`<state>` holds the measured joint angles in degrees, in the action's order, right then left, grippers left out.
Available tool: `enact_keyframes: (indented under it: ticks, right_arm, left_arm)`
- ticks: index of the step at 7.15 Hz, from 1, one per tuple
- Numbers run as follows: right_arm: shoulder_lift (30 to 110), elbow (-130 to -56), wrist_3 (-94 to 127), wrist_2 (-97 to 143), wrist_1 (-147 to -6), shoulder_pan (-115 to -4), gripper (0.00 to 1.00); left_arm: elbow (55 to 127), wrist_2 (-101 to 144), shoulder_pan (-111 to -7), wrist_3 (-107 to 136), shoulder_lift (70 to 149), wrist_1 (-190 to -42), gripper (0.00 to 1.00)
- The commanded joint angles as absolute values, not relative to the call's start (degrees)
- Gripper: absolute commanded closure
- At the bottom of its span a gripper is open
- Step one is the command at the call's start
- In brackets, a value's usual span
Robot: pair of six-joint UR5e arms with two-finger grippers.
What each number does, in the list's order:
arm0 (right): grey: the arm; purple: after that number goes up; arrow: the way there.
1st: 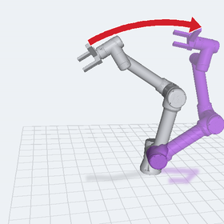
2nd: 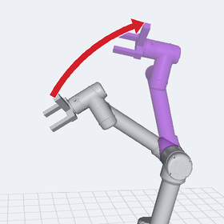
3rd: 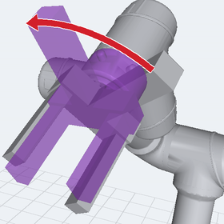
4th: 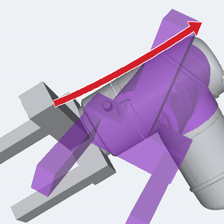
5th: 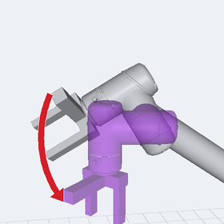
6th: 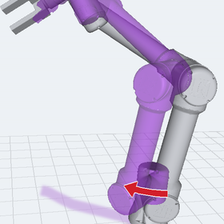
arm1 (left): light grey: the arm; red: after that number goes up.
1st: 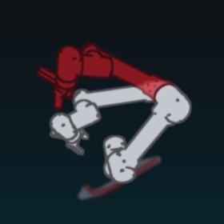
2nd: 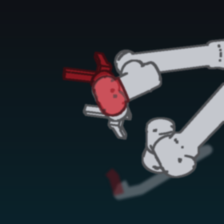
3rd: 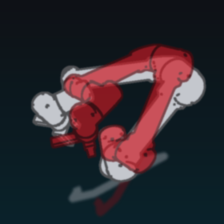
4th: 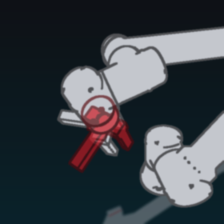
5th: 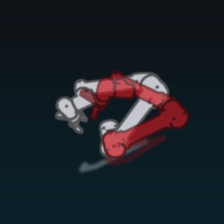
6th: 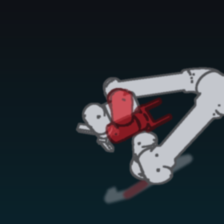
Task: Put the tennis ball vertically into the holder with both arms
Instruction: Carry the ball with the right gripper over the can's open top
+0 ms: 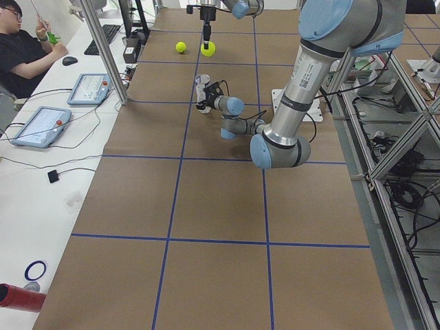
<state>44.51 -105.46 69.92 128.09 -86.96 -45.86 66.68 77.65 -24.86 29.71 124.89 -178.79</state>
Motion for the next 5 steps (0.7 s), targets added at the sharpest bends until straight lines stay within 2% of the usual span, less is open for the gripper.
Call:
enact_keyframes:
  ticks: [1, 3, 5]
  right_arm:
    - [42.11, -102.58, 70.58, 126.75, -86.92, -44.83, 1.0]
    - [39.31, -98.64, 70.49, 124.98, -86.75, -43.95, 1.0]
    - [33.85, -91.69, 70.49, 124.46, -86.66, -43.95, 1.0]
  left_arm:
    - [66.62, 77.61, -24.87, 29.71, 124.89, -178.86, 0.13]
    - [66.62, 77.61, -24.87, 29.71, 124.89, -178.86, 0.2]
    - [66.62, 77.61, -24.87, 29.71, 124.89, -178.86, 0.21]
